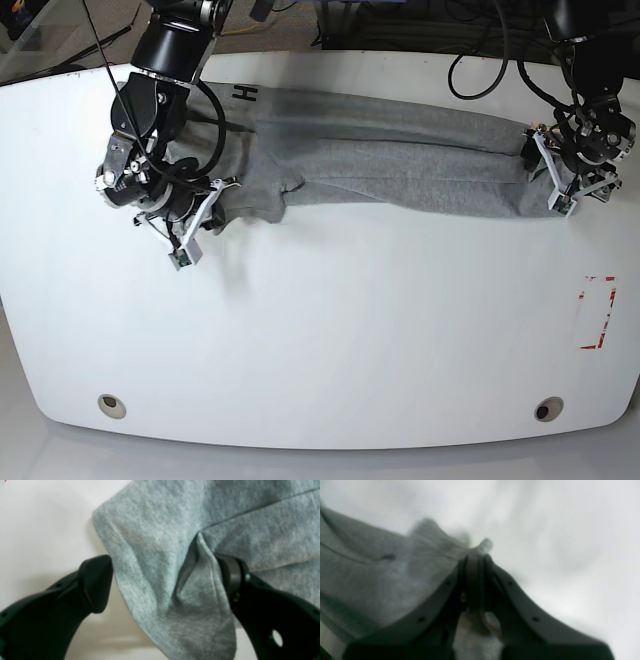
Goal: Fold the T-shirt properly
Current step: 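Regrasp the folded strip with the right gripper and straighten it, then drag the folded strip with both grippers toward the right gripper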
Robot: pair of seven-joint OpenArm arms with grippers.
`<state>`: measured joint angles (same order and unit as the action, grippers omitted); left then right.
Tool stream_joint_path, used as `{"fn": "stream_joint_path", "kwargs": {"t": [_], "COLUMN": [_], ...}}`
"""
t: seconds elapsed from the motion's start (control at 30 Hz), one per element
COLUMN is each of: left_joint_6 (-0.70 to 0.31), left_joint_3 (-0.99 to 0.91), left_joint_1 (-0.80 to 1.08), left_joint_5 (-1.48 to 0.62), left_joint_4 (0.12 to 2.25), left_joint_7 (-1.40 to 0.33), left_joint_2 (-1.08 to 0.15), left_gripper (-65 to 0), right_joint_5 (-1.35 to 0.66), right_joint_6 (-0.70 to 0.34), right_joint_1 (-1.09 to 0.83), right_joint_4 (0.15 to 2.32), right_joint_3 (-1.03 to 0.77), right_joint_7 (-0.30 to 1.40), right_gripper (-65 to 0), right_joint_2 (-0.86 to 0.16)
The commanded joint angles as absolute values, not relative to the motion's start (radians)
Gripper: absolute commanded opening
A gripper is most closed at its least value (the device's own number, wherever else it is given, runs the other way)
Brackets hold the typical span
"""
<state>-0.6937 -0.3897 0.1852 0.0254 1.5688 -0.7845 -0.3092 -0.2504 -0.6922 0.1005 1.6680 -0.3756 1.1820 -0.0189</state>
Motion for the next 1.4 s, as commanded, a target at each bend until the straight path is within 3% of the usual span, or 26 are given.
{"fn": "stream_joint_path", "kwargs": {"t": [0.0,0.27,0.5,0.57,0.77,0.87,1.2,1.37], "left_joint_6": [-0.698,-0.698,-0.698,-0.698,-0.698,-0.698,-0.698,-0.698], "left_joint_3": [-0.384,-0.386,-0.389,-0.389,-0.389,-0.390,-0.476,-0.536], "left_joint_1": [0.186,0.188,0.189,0.185,0.182,0.180,0.153,0.117], "left_joint_5": [0.048,0.048,0.048,0.048,0.041,0.039,-0.058,-0.185], "left_joint_4": [1.569,1.569,1.558,1.538,1.523,1.524,1.572,1.573], "left_joint_7": [-0.805,-0.805,-0.803,-0.802,-0.802,-0.802,-0.808,-0.891], "left_joint_2": [-0.320,-0.321,-0.321,-0.321,-0.321,-0.321,-0.295,-0.300], "left_gripper": [-11.5,-11.5,-11.5,-11.5,-11.5,-11.4,-11.0,-10.8], "right_joint_5": [-0.277,-0.275,-0.266,-0.266,-0.277,-0.280,-0.656,-0.565], "right_joint_6": [-0.698,-0.698,-0.698,-0.698,-0.698,-0.698,-0.698,-0.698], "right_joint_1": [0.099,-0.071,-0.122,-0.128,-0.134,-0.160,-0.288,-0.286], "right_joint_4": [1.793,1.929,1.920,1.891,1.876,1.963,1.975,1.891], "right_joint_3": [-0.375,-0.375,-0.512,-0.541,-0.634,-0.631,-0.602,-0.559], "right_joint_7": [1.193,1.202,1.150,1.127,1.121,1.153,1.222,1.211], "right_gripper": [-65.0,-65.0,-65.0,-59.0,-25.2,-18.2,-17.6,-17.6], "right_joint_2": [-0.008,-0.004,0.019,0.001,-0.042,-0.025,0.016,0.015]}}
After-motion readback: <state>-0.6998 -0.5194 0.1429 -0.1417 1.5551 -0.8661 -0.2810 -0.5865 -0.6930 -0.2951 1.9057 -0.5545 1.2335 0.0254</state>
